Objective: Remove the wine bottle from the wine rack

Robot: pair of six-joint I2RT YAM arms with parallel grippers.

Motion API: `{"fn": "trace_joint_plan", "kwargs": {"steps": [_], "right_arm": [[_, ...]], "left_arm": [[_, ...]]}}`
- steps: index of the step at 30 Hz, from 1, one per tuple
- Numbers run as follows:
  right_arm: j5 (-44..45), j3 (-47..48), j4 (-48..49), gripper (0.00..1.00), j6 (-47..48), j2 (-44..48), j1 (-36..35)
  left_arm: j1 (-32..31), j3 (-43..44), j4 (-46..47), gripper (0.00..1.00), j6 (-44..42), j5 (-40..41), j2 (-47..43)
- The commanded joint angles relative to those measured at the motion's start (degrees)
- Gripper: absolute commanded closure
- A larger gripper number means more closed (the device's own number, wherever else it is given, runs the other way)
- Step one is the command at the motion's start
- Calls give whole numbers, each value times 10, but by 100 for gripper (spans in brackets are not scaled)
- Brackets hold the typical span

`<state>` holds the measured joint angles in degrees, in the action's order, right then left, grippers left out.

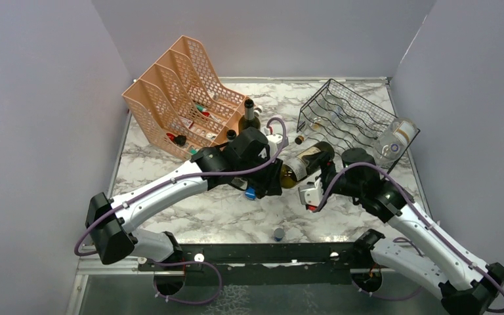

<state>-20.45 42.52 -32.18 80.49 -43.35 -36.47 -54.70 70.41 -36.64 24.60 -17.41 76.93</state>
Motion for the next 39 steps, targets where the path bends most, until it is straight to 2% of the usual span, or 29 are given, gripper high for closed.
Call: {"fn": "trace_joint_plan", "kwargs": {"steps": [1, 12, 15, 19, 22, 26, 30, 34, 36, 39], "right_arm": [[-50, -8, 62, 9, 4, -34, -7], [-51, 0, 112, 18, -3, -125, -27], [-57, -4, 133, 18, -10, -137, -33], [-67, -8, 151, 23, -27, -138, -35], [-71, -14, 168, 29, -48, -129, -35], [-75, -15, 165, 43, -72, -126, -35], [-82, -19, 165, 51, -102, -121, -35], [-94, -49, 204, 54, -152, -98, -35], [-103, -64, 220, 55, -173, -88, -35], [-109, -79, 239, 56, -206, -80, -35]], "left_arm": [[-4, 5, 74, 100, -7, -33, -45], [-4, -9, 74, 100, 8, -21, -59], [-3, -8, 74, 100, 12, -20, -59], [-4, -6, 71, 98, 13, -17, -62], [-3, -4, 67, 89, 15, -11, -62], [-3, 3, 62, 77, 13, -9, -58], [-3, 19, 46, 49, 8, -5, -56], [-3, 34, 39, 21, -5, -1, -66], [-3, 44, 32, 12, -17, -1, -72], [-3, 75, 10, 4, -44, 4, -77]]}}
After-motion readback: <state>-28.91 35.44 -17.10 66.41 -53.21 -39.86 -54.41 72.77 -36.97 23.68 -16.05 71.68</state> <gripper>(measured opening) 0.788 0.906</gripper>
